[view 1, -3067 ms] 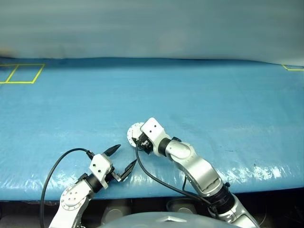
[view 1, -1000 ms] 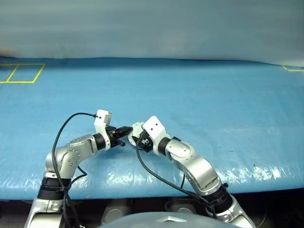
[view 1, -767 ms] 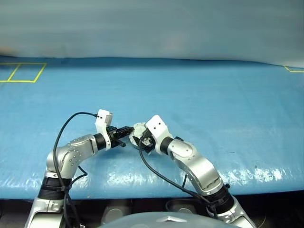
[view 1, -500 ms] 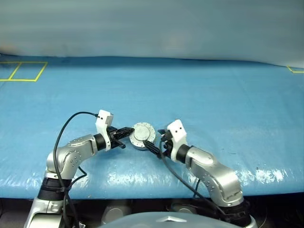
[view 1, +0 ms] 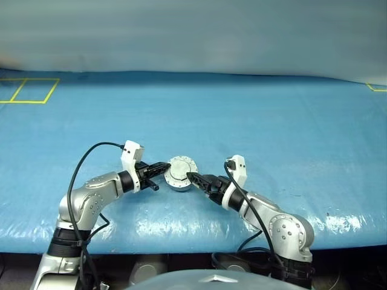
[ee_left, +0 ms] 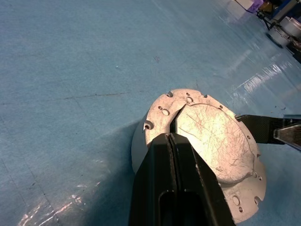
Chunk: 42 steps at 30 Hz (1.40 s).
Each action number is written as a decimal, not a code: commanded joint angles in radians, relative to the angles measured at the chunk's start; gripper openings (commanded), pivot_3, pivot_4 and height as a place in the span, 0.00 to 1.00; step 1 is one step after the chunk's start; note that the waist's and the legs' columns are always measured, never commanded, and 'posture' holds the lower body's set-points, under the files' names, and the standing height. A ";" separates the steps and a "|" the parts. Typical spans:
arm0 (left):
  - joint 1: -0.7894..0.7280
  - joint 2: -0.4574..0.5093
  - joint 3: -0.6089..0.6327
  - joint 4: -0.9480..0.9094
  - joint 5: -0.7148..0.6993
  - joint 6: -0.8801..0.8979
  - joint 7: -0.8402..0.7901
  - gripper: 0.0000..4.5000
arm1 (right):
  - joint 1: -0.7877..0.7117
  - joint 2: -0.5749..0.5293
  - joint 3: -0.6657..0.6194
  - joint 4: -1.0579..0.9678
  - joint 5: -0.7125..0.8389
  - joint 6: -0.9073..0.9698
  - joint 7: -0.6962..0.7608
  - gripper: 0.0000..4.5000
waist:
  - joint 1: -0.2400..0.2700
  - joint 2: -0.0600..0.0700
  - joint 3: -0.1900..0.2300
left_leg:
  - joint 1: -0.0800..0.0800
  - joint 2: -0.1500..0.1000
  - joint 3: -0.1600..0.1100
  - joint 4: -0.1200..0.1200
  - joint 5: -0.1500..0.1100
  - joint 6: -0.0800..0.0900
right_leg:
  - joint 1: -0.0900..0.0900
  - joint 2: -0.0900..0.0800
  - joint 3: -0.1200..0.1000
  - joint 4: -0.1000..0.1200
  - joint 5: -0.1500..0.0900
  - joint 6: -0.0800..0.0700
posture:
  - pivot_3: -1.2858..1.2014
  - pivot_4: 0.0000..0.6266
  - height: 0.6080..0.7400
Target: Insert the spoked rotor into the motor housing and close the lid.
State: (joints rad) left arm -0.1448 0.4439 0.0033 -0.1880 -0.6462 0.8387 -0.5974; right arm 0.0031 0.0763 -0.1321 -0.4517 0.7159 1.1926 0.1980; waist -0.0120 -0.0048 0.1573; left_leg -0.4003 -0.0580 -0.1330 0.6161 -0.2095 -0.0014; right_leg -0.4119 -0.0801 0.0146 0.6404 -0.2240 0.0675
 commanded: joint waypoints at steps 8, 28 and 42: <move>0.026 0.004 -0.009 -0.015 0.022 0.005 0.002 0.00 | -0.022 0.137 -0.112 0.105 0.339 0.073 -0.147 1.00 | -0.003 0.000 0.000 | 0.000 0.000 0.000 -0.001 0.000 0.000 | 0.002 0.001 0.000 0.000 0.000 -0.001 | 0.52 0.24 1.00; 0.035 -0.001 -0.001 -0.022 0.029 0.012 0.004 0.00 | -0.015 0.082 -0.003 0.233 0.577 -0.076 -0.310 0.50 | -0.011 0.001 0.000 | 0.000 0.000 0.001 -0.001 0.000 0.001 | 0.002 0.001 0.000 0.000 0.000 0.000 | 0.52 0.24 1.00; 0.058 -0.080 0.081 -0.068 -0.004 -0.094 0.007 0.00 | 0.018 0.005 0.025 0.212 0.663 -0.079 -0.375 0.26 | -0.012 0.001 0.001 | 0.000 0.001 0.001 -0.001 0.000 0.001 | 0.002 0.001 0.000 0.001 0.000 0.000 | 0.52 0.24 1.00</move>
State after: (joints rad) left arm -0.0922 0.3969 0.0535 -0.2043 -0.6147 0.7997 -0.5903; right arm 0.0154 0.0734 -0.1353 -0.2117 1.3562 1.1130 -0.1657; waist -0.0236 -0.0035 0.1580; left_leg -0.4003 -0.0575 -0.1315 0.6155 -0.2090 -0.0005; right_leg -0.4099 -0.0795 0.0156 0.6410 -0.2243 0.0671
